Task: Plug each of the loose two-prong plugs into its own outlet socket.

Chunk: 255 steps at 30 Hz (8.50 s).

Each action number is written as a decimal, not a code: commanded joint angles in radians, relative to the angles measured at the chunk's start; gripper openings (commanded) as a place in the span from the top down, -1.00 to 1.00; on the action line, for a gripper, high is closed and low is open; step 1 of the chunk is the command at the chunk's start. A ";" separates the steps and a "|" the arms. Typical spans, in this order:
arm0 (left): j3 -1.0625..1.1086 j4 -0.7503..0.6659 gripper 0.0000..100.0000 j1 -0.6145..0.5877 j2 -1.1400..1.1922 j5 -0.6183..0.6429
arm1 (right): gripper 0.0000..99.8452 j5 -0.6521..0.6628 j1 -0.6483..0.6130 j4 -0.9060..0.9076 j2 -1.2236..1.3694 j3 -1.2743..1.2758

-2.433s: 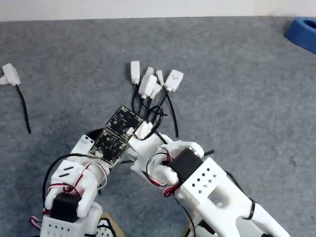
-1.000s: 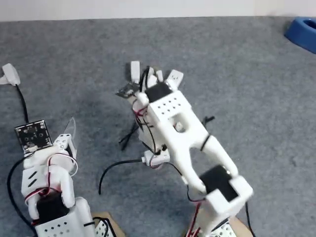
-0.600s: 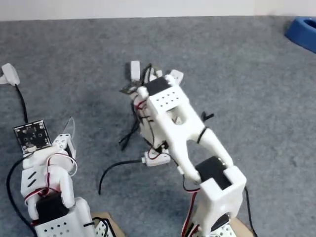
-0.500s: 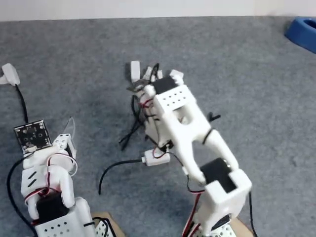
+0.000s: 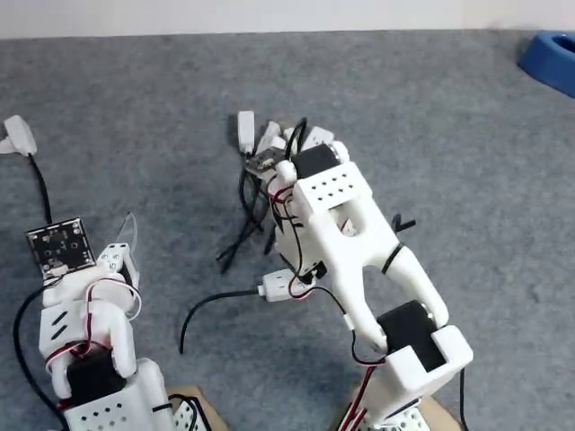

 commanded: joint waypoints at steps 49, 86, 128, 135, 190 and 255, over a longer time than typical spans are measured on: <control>-0.002 -0.023 0.47 0.012 -0.010 0.005 | 0.99 -0.133 -0.028 -0.028 0.090 -0.127; -0.004 -0.023 0.47 -0.016 -0.010 0.009 | 0.99 -0.118 0.036 -0.245 0.447 -0.084; -0.099 0.325 0.47 0.507 0.005 -0.313 | 0.05 -0.006 0.564 -0.581 -0.688 0.802; -0.242 0.334 0.46 0.576 0.375 -0.459 | 0.05 0.052 0.558 -0.728 -0.960 1.165; -1.868 0.675 0.99 0.512 2.014 -0.666 | 0.05 0.127 0.966 -0.975 -0.997 1.354; -2.664 0.606 0.57 0.661 2.712 -0.493 | 0.05 0.135 0.905 -0.975 -0.995 1.371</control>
